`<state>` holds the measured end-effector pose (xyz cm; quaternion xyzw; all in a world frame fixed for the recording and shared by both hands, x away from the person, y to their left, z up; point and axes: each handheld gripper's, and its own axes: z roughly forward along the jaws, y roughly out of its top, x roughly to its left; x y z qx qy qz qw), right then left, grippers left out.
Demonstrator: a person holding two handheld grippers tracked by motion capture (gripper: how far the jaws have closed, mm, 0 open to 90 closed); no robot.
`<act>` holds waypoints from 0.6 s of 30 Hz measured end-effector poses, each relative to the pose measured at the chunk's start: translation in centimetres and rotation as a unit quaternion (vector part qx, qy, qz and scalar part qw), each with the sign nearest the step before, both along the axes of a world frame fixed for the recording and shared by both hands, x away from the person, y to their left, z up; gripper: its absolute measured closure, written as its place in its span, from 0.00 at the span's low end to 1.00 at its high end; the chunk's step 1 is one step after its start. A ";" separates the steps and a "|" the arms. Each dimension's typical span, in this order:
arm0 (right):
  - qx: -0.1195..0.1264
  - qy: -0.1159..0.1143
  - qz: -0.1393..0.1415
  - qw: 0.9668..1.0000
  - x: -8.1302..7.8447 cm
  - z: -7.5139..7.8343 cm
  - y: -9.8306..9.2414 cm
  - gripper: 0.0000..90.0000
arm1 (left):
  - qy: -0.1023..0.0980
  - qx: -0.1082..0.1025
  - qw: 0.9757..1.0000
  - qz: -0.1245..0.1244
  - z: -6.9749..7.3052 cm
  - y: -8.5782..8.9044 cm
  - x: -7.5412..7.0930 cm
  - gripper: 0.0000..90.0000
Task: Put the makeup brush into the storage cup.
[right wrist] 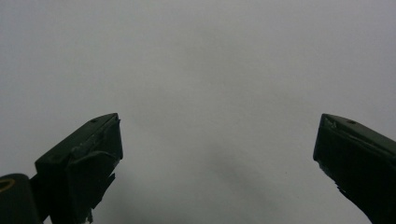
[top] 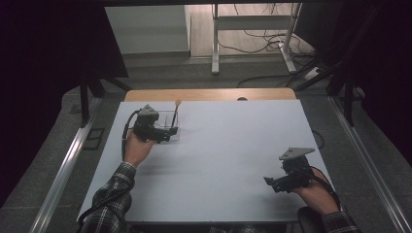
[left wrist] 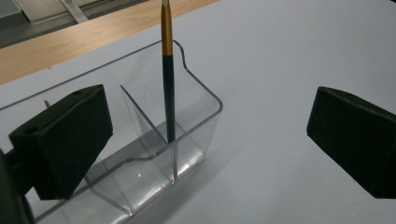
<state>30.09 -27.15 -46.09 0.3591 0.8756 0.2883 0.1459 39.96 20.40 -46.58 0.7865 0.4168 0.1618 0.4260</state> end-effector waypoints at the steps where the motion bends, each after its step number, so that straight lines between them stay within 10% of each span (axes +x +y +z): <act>1: -0.001 0.000 0.000 1.000 0.0 0.0 0.0 0.01 | 0.001 -0.002 1.000 -0.003 0.0 0.1 -0.1 0.01; 18: -0.001 -0.001 0.000 1.000 0.0 0.0 0.0 0.01 | 0.014 -0.019 1.000 -0.008 0.0 0.4 -1.4 0.00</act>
